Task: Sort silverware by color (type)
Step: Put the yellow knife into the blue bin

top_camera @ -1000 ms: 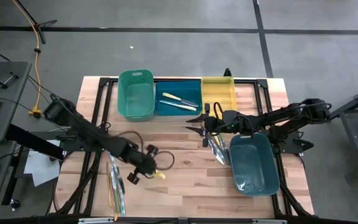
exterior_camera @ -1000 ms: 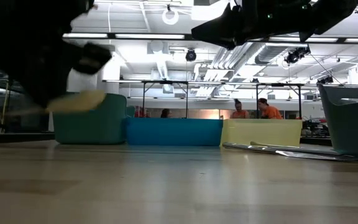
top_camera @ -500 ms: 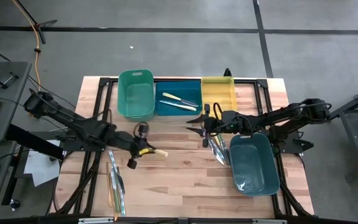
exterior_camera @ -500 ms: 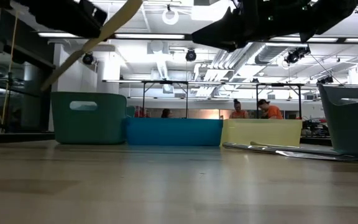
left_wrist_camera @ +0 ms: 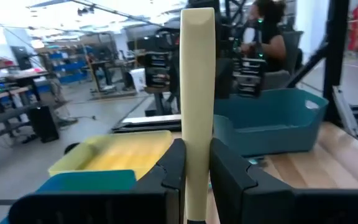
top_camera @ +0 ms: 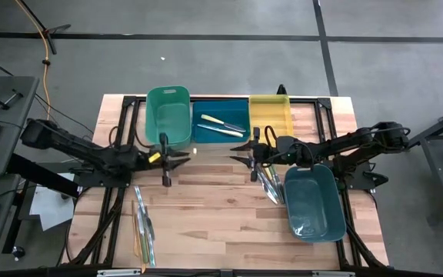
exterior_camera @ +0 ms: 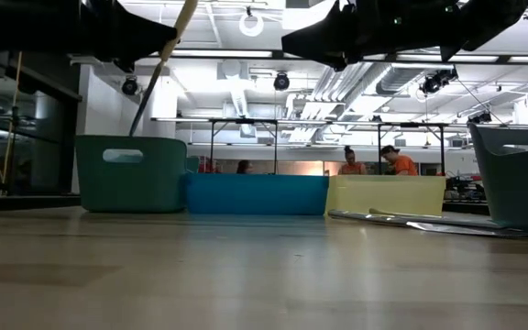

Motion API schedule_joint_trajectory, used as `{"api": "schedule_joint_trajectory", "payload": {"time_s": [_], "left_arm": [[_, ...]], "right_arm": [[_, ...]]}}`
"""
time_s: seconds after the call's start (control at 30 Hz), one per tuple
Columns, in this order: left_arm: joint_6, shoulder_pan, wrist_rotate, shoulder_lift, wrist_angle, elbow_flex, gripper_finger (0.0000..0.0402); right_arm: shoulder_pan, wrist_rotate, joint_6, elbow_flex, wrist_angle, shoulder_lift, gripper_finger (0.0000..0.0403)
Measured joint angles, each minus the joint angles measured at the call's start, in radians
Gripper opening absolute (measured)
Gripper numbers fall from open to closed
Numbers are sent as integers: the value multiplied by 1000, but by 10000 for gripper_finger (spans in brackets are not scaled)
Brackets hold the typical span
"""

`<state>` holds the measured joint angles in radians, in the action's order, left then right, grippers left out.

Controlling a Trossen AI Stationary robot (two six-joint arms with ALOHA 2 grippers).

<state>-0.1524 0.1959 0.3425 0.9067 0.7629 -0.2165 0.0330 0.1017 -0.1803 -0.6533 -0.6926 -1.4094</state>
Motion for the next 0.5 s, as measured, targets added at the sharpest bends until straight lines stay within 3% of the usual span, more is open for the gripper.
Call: {"api": "schedule_joint_trajectory", "payload": {"time_s": [0.5], "left_arm": [[10, -14, 1, 0, -1, 1, 38]], "right_arm": [[0, 0, 0, 0, -16, 0, 106]]}}
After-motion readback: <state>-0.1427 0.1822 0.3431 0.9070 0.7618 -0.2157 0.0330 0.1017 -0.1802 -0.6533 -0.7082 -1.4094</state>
